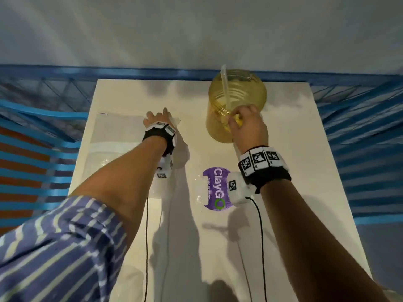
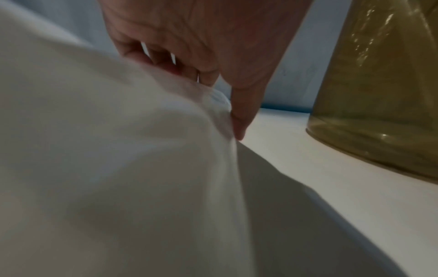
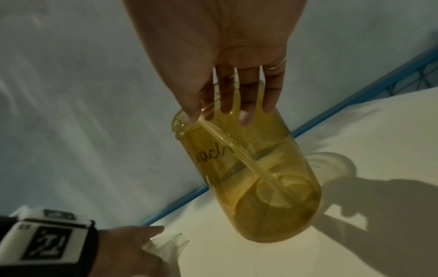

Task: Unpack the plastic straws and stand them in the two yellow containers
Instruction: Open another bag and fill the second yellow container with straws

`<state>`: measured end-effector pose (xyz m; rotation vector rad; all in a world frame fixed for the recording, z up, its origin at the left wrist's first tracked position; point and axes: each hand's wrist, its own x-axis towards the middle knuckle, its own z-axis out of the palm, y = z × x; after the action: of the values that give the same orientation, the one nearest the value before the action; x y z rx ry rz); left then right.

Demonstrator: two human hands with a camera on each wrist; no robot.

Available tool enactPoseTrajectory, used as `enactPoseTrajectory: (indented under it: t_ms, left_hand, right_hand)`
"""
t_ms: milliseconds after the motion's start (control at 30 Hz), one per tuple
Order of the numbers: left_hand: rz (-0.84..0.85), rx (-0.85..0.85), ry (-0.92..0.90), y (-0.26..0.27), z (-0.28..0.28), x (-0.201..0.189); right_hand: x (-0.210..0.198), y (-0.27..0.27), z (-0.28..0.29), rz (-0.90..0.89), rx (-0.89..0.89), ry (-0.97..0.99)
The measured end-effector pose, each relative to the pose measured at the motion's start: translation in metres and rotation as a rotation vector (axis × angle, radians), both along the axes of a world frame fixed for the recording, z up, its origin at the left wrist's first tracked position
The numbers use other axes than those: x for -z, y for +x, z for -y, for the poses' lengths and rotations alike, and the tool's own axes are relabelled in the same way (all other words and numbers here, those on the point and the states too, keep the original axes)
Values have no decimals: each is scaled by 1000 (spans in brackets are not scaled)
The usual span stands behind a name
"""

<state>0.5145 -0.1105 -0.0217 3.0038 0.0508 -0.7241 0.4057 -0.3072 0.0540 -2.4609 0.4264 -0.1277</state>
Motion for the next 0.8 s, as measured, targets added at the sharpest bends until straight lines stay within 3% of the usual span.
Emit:
enactPoseTrajectory:
  t_ms: [67,133,300,400,500,633,800]
  left_hand:
    - [-35,48,68,1,4,-3]
    - [-8,41,15,-5,10,-17]
    - [358,-41,-326,-57,22,-78]
    - [518,-49,-498,-129,20,-106]
    - [571,19,-613,-209,13,-113]
    - [593,128,-627,-311,2,-119]
    - [572,74,-680,-420,-9,-124]
  right_hand:
    - [-1,0,0,-32,-7,-39]
    - [-4,-6,0,-75,-4,-69]
    - [-12,-45,-3,-186,21,-124]
    - [-15,-84,-6,-217,32,-125]
    - [-19,-130,-8,-233,23,-124]
    - [-26,-193,-10,-271,-52,-124]
    - [-32,-271,-8,-299,-190,-194]
